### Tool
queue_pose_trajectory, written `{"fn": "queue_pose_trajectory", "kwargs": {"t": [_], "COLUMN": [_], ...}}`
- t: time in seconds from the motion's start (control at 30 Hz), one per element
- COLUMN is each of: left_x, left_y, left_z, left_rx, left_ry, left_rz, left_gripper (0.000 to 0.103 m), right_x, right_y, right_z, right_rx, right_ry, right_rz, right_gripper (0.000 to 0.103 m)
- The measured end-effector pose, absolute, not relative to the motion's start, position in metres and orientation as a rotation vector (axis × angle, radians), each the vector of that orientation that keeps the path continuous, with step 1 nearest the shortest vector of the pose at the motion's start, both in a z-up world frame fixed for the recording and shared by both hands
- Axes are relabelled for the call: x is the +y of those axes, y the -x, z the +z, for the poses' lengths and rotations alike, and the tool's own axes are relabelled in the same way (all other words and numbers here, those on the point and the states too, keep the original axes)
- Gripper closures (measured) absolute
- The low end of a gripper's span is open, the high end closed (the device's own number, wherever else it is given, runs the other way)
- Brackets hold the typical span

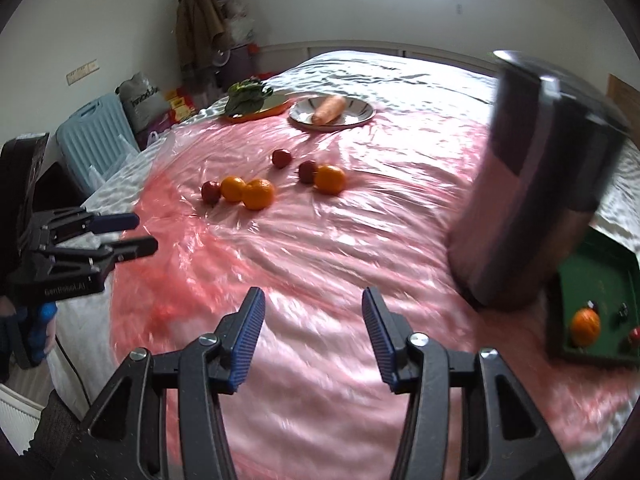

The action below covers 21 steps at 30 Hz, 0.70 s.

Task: Organize fruits
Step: 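Move both open tools back toward the remaining fruit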

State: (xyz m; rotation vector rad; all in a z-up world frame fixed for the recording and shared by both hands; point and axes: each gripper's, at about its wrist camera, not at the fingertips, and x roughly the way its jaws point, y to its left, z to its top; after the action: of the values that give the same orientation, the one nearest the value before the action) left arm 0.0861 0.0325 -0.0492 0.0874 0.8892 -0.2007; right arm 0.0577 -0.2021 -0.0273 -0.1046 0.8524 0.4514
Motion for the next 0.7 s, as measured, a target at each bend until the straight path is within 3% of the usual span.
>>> {"fn": "queue_pose_trajectory", "kwargs": {"t": [0.7], "left_x": [0.070], "left_y": [-0.197], "left_z": [-0.081], "left_rx": [0.965], "left_ry": [-0.173], "left_rz": [-0.304], "left_gripper": [0.057], "right_x": [-0.163], "right_y": [-0.157], "right_z": [-0.062], "right_rx": [0.908], "right_ry": [0.140], "right_rz": [0.475], "right_gripper": [0.015]}}
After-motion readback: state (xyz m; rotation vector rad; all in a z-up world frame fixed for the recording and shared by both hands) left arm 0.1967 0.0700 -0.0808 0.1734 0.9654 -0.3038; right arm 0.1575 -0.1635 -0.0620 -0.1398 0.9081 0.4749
